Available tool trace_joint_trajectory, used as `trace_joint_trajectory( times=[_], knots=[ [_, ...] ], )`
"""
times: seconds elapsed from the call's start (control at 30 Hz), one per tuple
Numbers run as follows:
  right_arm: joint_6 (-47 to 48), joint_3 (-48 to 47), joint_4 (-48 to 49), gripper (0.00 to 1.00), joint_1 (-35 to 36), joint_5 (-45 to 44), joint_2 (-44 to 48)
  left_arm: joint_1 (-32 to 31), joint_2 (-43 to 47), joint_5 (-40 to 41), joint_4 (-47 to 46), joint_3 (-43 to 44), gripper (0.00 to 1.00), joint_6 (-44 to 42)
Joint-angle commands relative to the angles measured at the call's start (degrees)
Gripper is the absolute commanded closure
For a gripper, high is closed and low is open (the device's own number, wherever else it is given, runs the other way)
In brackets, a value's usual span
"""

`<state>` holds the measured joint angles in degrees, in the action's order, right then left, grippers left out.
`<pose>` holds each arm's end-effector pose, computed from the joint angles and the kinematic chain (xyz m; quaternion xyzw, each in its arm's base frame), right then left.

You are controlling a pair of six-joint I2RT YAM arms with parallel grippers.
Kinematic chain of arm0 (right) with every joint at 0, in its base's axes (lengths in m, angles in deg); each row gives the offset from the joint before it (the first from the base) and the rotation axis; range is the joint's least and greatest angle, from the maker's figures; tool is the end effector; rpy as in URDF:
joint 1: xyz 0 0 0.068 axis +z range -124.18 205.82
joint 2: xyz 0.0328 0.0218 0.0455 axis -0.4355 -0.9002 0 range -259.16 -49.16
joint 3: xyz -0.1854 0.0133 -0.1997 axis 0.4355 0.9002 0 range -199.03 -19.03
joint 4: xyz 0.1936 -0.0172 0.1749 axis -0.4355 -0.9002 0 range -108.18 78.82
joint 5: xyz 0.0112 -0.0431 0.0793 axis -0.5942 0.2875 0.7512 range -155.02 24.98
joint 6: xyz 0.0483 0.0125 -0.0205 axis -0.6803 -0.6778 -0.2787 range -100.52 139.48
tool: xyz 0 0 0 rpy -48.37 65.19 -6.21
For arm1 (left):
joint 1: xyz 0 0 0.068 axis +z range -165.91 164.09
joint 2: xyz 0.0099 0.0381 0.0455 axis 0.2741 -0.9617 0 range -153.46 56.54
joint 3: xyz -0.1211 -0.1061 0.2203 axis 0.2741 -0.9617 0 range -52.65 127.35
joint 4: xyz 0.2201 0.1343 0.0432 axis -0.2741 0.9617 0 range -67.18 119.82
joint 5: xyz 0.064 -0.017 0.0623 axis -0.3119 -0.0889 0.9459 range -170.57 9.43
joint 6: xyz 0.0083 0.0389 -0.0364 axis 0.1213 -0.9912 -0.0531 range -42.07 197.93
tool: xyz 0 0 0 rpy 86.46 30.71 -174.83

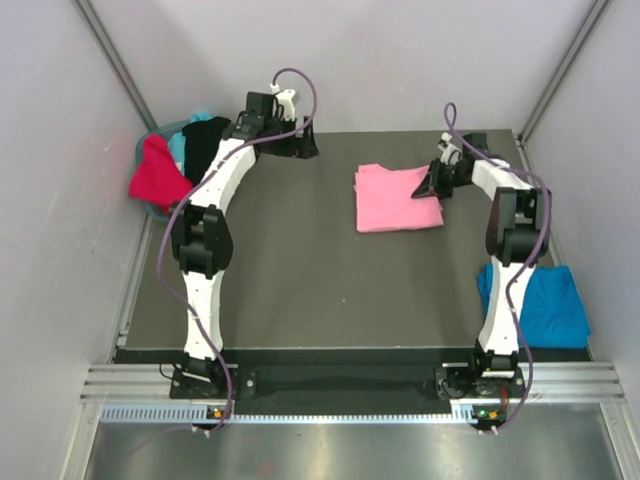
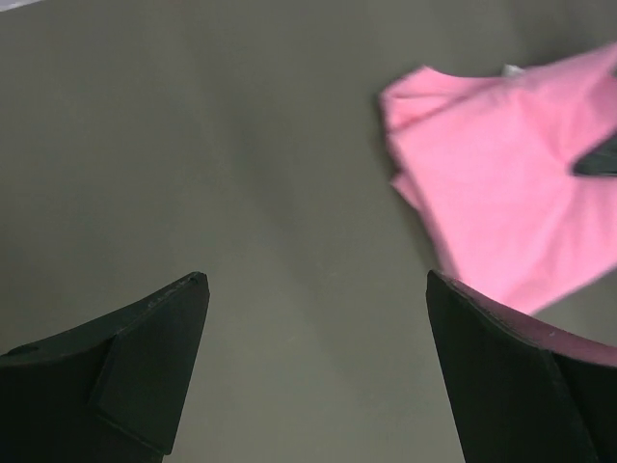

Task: Fold and stack the t-shirts
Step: Neatly place the folded tshirt to the corner

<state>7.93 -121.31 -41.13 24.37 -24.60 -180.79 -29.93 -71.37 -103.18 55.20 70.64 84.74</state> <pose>0.4905 0.0108 0.1561 0.0115 0.9095 0.3537 0.2181 0.4979 -0.1384 0.2975 0.1425 0.8704 -0.2516 0.3985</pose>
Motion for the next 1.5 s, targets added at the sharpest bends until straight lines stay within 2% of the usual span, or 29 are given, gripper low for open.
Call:
trace_joint_trajectory(
  times=[0.0,0.2,0.4,0.6,0.77,1.03,1.47],
  knots=[
    [13.2,5.31,-11.7,1.0,-0.48,-3.06,11.81,-0.48,2.32,7.58,7.87,2.92,0.01,-4.7],
    [19.09,17.26,-16.53,1.0,-0.48,-8.07,26.48,-0.39,3.9,8.29,8.23,1.09,0.01,-4.7],
    [24.11,26.59,-22.24,1.0,-0.57,-11.94,38.97,-0.22,5.92,5.48,5.86,-2.16,0.01,-2.94],
    [26.84,32.4,-27.86,1.0,-0.57,-16.07,49.87,-0.22,9.53,4.59,1.02,-8.93,0.01,-2.77],
    [29.21,33.73,-32.62,1.0,-1.79,-19.4,58.31,-0.13,9.97,3.89,0.67,-9.9,0.01,-2.24],
    [34.83,32.49,-37.63,1.0,-8.03,-21.79,61.67,-0.22,9.18,1.43,-0.65,-9.12,0.01,0.04],
    [46.61,42.07,-44.4,1.0,-19.0,-24.69,72.65,-0.3,7.6,0.29,-1.0,-7.79,0.01,3.03]
  ],
)
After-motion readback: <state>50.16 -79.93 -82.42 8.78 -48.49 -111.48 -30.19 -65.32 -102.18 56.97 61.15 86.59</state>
